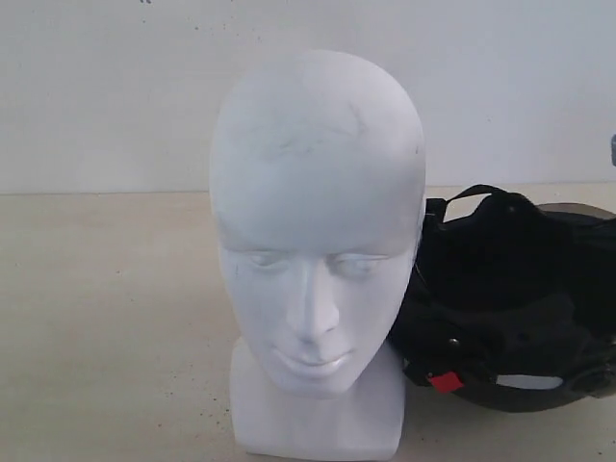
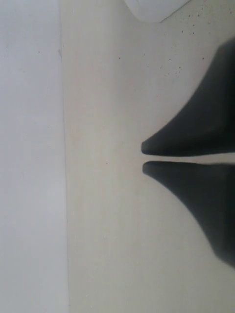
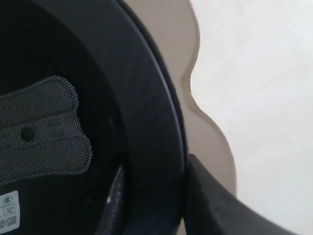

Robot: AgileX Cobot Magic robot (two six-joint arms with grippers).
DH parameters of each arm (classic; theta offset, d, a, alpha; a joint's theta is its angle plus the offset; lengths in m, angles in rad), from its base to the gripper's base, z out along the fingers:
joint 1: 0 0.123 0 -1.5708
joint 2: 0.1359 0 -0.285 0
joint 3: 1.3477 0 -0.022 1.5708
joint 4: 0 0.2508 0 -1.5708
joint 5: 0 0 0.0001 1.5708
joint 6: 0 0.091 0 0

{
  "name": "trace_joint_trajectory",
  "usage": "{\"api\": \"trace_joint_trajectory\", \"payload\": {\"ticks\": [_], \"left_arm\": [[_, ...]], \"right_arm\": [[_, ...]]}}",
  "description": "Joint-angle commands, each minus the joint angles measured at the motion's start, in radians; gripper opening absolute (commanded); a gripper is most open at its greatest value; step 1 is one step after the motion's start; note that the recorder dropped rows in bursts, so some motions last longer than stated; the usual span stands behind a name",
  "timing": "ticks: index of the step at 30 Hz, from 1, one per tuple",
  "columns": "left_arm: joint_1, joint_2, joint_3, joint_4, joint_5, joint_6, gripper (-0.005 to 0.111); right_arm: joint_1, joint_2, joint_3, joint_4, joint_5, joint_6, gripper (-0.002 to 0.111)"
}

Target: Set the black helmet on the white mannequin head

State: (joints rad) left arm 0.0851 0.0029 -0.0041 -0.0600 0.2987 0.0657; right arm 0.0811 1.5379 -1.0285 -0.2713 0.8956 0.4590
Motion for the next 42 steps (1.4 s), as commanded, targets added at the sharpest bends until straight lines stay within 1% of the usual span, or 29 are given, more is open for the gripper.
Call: {"api": "trace_joint_trajectory", "payload": {"ticks": [1,7,16,18,21,25,26,27,33,42], "left_arm": [[0.003,-0.003,0.004,-0.01,0.001,-0.009,0.004],[0.003,-0.003,0.004,-0.01,0.001,-0.009,0.004],[0.003,-0.003,0.004,-0.01,0.001,-0.009,0.004],[0.003,-0.003,0.004,-0.01,0.001,-0.009,0.004],[0.003,-0.003,0.004,-0.01,0.001,-0.009,0.004],[0.003,-0.003,0.004,-0.01,0.001,-0.009,0.004],[0.003,-0.003,0.004,-0.01,0.001,-0.009,0.004],[0.003,-0.003,0.004,-0.01,0.001,-0.009,0.004],[0.003,-0.003,0.004,-0.01,0.001,-0.009,0.004],[0.003,-0.003,0.004,-0.01,0.001,-0.009,0.004]], "right_arm": [[-0.001,-0.073,0.108,-0.012,0.026,-0.021,0.0],[-0.001,-0.111,0.157,0.01,0.042,-0.027,0.0],[-0.001,-0.111,0.159,0.007,0.014,-0.057,0.0],[-0.001,-0.111,0.159,0.011,0.004,-0.051,0.002],[-0.001,-0.111,0.159,0.023,-0.002,-0.057,0.013],[-0.001,-0.111,0.157,0.054,-0.002,-0.055,0.046],[-0.001,-0.111,0.157,0.058,-0.007,-0.046,0.052],[-0.001,-0.111,0.157,0.059,-0.013,-0.037,0.055],[-0.001,-0.111,0.141,0.059,0.001,-0.016,0.055],[-0.001,-0.111,0.035,0.059,0.113,-0.026,0.055]]}}
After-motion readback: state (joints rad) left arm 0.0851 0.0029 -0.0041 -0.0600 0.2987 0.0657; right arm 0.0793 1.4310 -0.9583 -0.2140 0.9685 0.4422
